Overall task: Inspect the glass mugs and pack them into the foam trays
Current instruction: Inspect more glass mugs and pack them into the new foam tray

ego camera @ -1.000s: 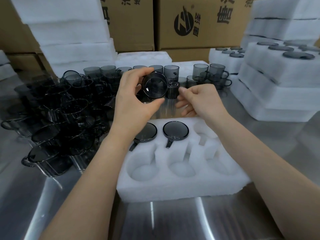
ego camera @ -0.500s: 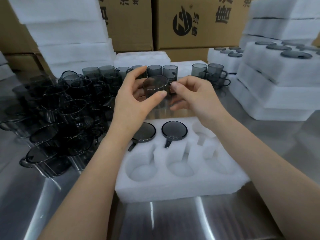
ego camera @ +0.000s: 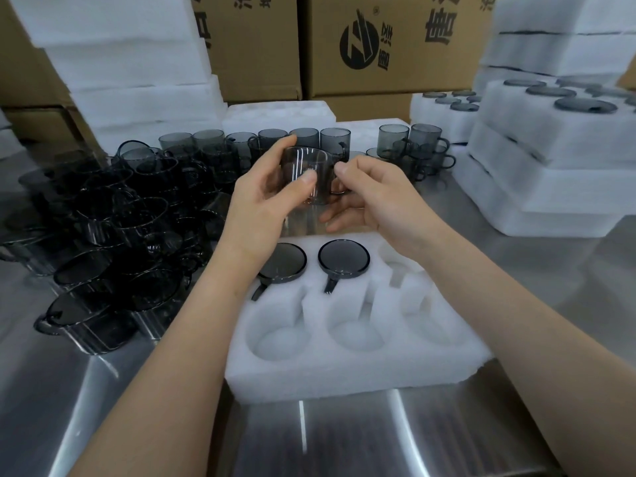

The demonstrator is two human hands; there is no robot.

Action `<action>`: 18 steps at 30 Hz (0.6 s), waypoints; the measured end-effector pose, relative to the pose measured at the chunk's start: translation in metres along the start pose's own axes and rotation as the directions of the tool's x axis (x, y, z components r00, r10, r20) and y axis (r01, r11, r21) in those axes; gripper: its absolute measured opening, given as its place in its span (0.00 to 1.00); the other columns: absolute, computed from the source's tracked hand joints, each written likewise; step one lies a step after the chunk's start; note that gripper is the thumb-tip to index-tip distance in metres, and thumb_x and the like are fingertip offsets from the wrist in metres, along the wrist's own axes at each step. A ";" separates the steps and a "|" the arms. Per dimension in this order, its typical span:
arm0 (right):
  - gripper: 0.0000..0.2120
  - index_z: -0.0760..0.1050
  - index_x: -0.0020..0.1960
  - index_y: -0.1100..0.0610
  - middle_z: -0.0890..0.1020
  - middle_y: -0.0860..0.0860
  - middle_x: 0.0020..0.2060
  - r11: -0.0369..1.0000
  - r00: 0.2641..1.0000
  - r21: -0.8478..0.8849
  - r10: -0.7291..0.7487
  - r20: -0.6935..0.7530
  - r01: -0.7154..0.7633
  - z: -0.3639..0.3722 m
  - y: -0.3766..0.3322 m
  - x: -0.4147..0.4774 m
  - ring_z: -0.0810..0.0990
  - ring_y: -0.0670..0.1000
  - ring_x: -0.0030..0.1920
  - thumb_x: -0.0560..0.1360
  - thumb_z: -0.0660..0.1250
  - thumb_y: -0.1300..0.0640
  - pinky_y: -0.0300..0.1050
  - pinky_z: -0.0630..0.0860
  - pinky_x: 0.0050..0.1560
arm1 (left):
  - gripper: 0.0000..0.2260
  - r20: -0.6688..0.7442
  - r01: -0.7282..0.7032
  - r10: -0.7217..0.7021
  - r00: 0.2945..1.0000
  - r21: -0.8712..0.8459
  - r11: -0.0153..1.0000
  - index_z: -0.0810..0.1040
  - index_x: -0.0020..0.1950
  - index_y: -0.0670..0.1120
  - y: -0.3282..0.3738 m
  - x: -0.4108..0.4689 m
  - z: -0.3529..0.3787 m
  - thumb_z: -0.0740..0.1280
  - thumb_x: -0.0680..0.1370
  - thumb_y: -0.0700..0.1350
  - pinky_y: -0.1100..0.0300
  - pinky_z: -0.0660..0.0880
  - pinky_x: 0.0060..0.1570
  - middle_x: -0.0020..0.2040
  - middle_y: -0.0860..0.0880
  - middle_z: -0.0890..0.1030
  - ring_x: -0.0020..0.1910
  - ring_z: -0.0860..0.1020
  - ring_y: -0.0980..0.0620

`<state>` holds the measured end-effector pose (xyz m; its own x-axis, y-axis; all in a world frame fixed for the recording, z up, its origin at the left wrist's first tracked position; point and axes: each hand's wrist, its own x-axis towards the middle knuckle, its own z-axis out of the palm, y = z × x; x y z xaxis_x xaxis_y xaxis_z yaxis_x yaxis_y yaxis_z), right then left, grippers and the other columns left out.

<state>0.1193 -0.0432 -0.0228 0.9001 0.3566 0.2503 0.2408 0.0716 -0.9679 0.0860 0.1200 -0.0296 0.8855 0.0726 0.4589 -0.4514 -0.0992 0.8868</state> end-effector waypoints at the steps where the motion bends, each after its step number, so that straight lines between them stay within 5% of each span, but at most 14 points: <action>1: 0.13 0.70 0.39 0.59 0.78 0.53 0.36 1.000 1.000 -0.002 -0.010 0.011 0.010 0.000 0.000 -0.001 0.83 0.56 0.35 0.82 0.61 0.57 0.49 0.81 0.36 | 0.16 -0.004 0.004 -0.005 1.000 -0.032 0.999 0.73 0.69 0.46 0.000 0.000 0.000 0.64 0.81 0.39 0.55 0.80 0.54 0.53 0.50 0.82 0.55 0.80 0.50; 5: 0.12 0.72 0.40 0.61 0.79 0.54 0.37 0.999 0.997 0.033 -0.045 0.064 0.043 0.001 0.000 -0.003 0.83 0.55 0.37 0.81 0.63 0.59 0.48 0.82 0.38 | 0.12 -0.063 0.014 -0.022 0.998 -0.119 0.993 0.76 0.65 0.48 -0.003 0.003 -0.004 0.58 0.84 0.45 0.60 0.80 0.43 0.50 0.52 0.84 0.50 0.83 0.51; 11: 0.11 0.77 0.40 0.61 0.82 0.53 0.36 0.994 0.993 0.085 -0.074 0.093 0.066 0.000 0.001 -0.003 0.82 0.52 0.37 0.70 0.70 0.52 0.46 0.82 0.40 | 0.28 0.026 0.015 -0.016 1.000 0.045 0.999 0.68 0.72 0.49 -0.006 0.007 -0.001 0.68 0.74 0.57 0.55 0.77 0.57 0.58 0.53 0.80 0.60 0.80 0.50; 18: 0.10 0.77 0.36 0.57 0.81 0.51 0.34 0.996 0.984 0.073 -0.069 0.166 0.057 0.002 0.000 -0.003 0.82 0.51 0.39 0.76 0.68 0.61 0.46 0.81 0.42 | 0.13 -0.015 -0.061 0.061 0.998 0.010 0.998 0.73 0.66 0.48 -0.004 0.006 0.001 0.63 0.82 0.48 0.55 0.81 0.43 0.50 0.43 0.79 0.52 0.81 0.38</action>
<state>0.1161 -0.0419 -0.0237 0.8088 0.5003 0.3091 0.2649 0.1593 -0.9510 0.0931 0.1196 -0.0308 0.8547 0.0815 0.5127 -0.5031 -0.1133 0.8567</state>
